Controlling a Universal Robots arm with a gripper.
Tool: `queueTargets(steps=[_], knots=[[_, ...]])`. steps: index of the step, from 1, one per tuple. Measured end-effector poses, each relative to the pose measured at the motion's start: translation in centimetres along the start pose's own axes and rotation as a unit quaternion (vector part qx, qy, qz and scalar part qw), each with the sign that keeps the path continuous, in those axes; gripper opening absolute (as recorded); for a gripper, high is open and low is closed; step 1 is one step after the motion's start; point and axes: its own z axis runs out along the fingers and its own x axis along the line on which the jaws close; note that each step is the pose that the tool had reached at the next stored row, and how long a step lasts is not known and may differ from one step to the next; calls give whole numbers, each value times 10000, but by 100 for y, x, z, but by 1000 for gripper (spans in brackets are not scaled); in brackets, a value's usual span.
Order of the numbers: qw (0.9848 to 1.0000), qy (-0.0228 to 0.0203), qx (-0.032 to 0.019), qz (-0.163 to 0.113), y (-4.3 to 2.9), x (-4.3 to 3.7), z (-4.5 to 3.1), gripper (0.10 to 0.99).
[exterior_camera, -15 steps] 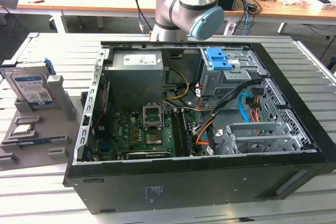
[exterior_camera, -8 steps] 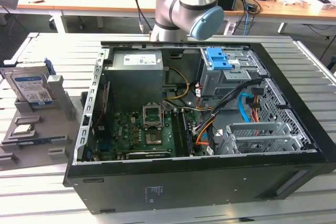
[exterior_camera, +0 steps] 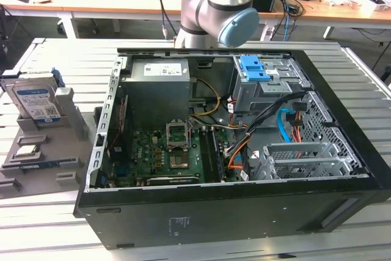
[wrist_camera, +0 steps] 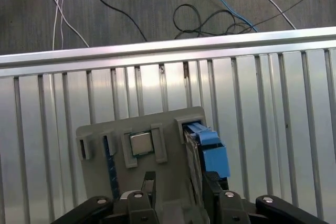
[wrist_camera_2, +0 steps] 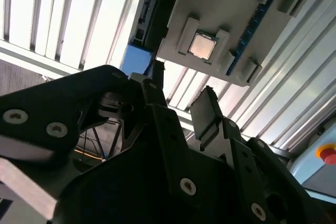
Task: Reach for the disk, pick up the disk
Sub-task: 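Pick up the disk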
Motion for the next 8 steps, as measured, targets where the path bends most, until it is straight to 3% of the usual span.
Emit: queueTargets(steps=[8], knots=[[10000, 4, 0, -92, 13, -214, 103, 482]])
